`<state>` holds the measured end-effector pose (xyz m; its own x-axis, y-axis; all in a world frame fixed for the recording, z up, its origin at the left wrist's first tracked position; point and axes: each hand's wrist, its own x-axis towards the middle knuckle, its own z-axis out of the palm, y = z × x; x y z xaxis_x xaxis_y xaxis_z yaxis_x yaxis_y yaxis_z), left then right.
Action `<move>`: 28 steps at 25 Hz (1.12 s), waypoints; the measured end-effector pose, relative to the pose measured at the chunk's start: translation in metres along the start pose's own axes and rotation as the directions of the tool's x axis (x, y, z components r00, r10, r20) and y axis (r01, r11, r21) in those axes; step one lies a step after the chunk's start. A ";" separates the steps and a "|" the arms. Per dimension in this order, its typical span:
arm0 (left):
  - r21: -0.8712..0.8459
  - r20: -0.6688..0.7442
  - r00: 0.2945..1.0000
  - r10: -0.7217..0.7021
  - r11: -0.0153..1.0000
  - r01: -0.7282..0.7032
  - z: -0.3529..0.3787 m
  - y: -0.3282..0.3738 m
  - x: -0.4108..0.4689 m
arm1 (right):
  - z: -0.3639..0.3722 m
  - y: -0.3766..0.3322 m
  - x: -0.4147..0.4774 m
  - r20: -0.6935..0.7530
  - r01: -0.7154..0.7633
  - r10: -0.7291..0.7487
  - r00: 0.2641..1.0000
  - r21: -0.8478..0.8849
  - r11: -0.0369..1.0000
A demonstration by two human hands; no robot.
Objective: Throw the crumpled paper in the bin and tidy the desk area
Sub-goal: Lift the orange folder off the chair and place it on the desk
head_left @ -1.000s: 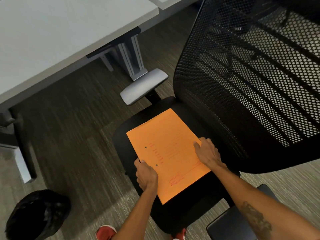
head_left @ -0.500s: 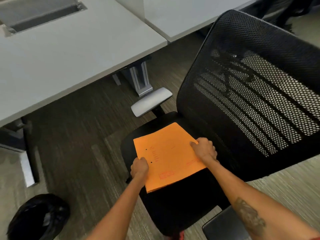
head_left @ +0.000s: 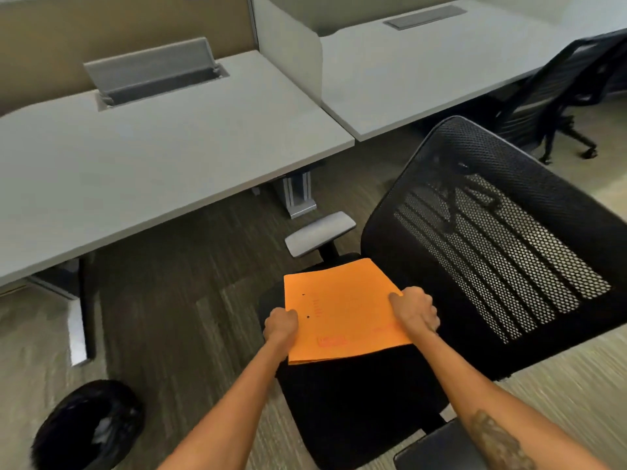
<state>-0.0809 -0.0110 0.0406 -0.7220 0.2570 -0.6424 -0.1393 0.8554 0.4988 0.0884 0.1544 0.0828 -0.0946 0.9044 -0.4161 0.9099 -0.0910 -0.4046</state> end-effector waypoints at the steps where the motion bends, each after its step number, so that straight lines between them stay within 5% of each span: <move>1: 0.008 -0.029 0.999 0.031 0.999 -0.031 -0.010 0.007 -0.007 | -0.009 -0.007 -0.006 -0.015 0.012 -0.011 1.000 0.017 1.000; 14: -0.141 -0.352 0.908 0.226 0.947 -0.290 -0.149 0.045 -0.048 | -0.053 -0.127 -0.073 -0.107 0.201 -0.179 0.978 0.251 0.947; 28: -0.220 -0.538 0.835 0.116 0.937 -0.272 -0.356 0.005 -0.030 | 0.001 -0.308 -0.178 -0.051 0.397 -0.403 0.914 0.324 0.859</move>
<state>-0.3014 -0.1748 0.2693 -0.9836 0.0719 -0.1655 -0.0834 0.6323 0.7702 -0.1754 0.0207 0.2810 -0.4328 0.8843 -0.1755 0.6129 0.1458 -0.7766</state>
